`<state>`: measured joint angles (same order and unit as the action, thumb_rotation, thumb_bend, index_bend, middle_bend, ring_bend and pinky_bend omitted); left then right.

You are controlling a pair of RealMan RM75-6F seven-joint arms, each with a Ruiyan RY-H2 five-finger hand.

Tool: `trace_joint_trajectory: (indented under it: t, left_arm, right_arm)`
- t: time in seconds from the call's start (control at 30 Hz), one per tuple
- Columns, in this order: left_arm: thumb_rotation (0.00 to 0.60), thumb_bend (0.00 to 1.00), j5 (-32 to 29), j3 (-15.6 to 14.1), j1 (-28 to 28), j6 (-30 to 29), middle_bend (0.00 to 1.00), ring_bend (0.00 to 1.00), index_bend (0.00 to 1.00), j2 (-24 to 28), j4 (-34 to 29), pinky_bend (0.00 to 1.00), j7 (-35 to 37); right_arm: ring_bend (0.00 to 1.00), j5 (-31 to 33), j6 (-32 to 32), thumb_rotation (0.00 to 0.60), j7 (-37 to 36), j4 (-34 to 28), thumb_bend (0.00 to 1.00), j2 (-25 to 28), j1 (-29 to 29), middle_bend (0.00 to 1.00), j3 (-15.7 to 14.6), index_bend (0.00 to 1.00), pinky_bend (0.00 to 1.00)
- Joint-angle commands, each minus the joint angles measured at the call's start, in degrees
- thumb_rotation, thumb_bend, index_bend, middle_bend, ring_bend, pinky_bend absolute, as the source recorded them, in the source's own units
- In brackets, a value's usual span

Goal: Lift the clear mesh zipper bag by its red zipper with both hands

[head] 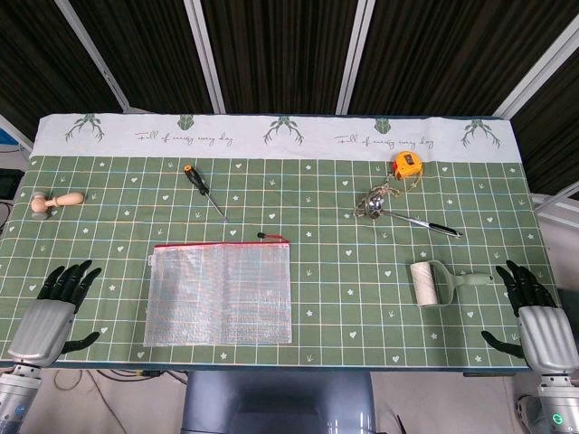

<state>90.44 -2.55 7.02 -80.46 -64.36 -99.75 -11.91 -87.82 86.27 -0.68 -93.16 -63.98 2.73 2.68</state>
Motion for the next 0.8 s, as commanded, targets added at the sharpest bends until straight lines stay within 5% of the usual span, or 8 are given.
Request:
trace_joint_trajectory:
  t: [0.03,0.8]
  left_arm:
    - [0.600,0.00,0.01,0.01,0.00,-0.01,0.00,0.00,0.00,0.00,-0.03,0.00,-0.02]
    - [0.600,0.00,-0.83,0.14,0.19,0.67,0.00,0.00,0.00,-0.01,-0.40,0.00,-0.28]
  right_arm:
    - [0.00,0.00,-0.03,0.600,0.01,0.01,0.11,0.00,0.00,0.00,-0.02,0.00,0.19]
    - [0.00,0.27,-0.08,0.600,0.80,-0.16,0.11,-0.12,-0.06,0.00,0.00,0.00,0.19]
